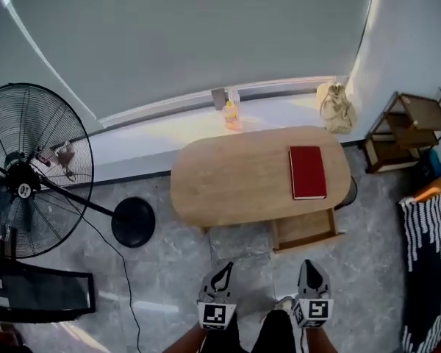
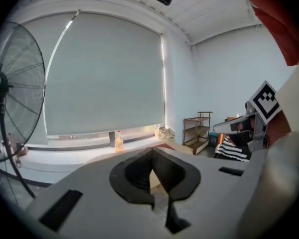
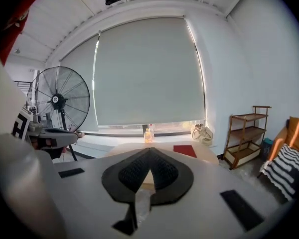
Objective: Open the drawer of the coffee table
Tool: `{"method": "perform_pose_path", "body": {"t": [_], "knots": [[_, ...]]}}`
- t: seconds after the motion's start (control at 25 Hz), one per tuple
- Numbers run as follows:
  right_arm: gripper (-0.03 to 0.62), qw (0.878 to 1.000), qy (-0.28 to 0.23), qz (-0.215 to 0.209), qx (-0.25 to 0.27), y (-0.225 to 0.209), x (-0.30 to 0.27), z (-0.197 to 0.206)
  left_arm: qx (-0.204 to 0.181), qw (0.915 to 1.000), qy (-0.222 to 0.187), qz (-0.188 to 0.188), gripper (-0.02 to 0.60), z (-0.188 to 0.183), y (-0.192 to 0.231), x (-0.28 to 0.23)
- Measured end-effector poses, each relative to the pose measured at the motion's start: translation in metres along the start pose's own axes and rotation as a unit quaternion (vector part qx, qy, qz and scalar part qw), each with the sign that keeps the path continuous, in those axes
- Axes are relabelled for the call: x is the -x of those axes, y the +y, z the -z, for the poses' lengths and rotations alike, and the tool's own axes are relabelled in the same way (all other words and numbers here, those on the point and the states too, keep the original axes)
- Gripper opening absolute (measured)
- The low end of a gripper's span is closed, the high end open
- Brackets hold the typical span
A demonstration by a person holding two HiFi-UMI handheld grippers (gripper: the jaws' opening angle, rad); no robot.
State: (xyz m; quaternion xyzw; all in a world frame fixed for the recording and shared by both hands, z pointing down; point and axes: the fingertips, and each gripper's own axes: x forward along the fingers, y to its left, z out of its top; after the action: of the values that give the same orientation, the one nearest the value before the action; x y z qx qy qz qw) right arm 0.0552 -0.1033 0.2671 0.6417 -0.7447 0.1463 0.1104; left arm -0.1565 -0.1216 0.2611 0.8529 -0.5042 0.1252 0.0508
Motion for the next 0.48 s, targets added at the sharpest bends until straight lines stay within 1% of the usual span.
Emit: {"method": "perform_pose_path", "body": {"t": [0.12, 0.28, 0.4, 0.48], "knots": [[-0.003, 1.0, -0.019, 0.009, 0.006, 0.005, 0.014, -0.06, 0.007, 0.9999, -0.006, -0.01, 0.008, -0.052, 0.013, 0.015], [-0.003, 0.997, -0.079, 0.025, 0.013, 0.012, 0.037, -0.136, 0.011, 0.9994, -0.031, -0.011, 0.008, -0.117, 0.029, 0.032], [-0.003, 0.995, -0.096, 0.011, 0.024, 0.022, 0.041, -0.179, 0.009, 0.9981, -0.06, -0.01, 0.008, -0.161, 0.041, 0.039], [-0.003, 0.995, -0.099, -0.007, 0.03, 0.029, 0.043, -0.203, -0.005, 0.9965, -0.083, -0.004, 0.008, -0.191, 0.042, 0.042]]}}
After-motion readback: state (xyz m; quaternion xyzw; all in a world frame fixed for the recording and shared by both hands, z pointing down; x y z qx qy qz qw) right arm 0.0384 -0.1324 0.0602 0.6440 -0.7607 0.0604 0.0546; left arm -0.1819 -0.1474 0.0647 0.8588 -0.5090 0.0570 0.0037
